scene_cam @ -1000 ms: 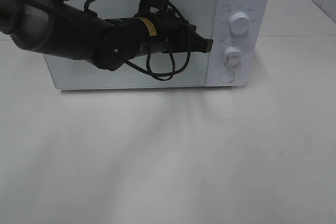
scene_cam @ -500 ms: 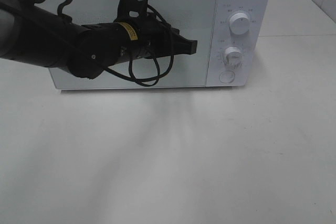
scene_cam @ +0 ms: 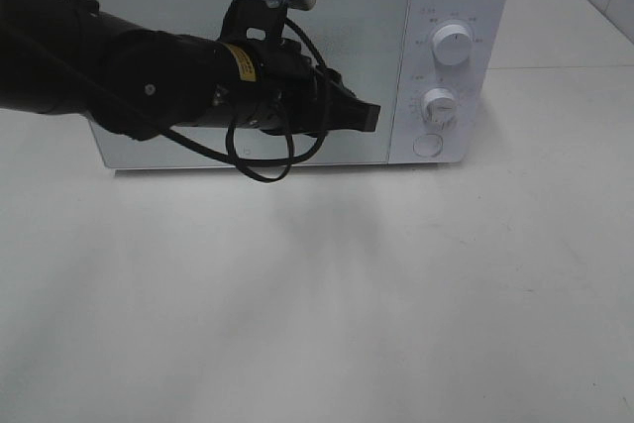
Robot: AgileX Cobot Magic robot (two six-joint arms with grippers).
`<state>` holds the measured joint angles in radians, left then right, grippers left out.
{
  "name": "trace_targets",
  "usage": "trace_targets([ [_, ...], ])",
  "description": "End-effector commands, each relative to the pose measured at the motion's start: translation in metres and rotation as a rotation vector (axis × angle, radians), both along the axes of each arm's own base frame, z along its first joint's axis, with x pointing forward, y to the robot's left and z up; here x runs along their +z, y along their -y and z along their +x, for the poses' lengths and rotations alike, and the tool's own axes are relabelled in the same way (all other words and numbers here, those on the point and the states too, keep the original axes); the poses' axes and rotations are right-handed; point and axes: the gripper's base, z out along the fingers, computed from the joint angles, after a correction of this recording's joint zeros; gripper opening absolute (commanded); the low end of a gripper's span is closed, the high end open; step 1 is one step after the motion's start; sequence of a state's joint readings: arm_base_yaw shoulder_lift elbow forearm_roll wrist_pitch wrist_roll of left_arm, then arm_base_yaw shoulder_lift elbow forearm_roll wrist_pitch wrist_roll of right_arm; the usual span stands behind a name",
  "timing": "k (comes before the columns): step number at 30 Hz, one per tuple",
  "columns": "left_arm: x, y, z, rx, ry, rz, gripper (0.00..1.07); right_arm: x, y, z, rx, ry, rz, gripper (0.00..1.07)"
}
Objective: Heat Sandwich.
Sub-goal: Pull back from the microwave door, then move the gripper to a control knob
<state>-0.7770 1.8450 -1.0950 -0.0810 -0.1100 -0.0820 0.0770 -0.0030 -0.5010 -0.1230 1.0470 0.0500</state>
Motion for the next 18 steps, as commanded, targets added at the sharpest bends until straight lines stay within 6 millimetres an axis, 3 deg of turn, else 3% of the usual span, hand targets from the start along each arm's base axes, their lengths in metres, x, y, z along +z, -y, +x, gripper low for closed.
trace_targets([
  [1, 0.004, -0.006, -0.011, -0.001, -0.104, 0.061, 0.90, 0.001, 0.000, -0.004, -0.008, 0.037, 0.005, 0.76],
  [3, 0.007, -0.010, -0.017, -0.007, -0.156, 0.106, 1.06, 0.001, 0.000, -0.004, -0.008, 0.037, 0.005, 0.76],
  [18, 0.018, -0.040, -0.049, -0.060, -0.410, 0.392, 1.04, 0.001, 0.000, -0.004, -0.008, 0.037, 0.005, 0.76],
])
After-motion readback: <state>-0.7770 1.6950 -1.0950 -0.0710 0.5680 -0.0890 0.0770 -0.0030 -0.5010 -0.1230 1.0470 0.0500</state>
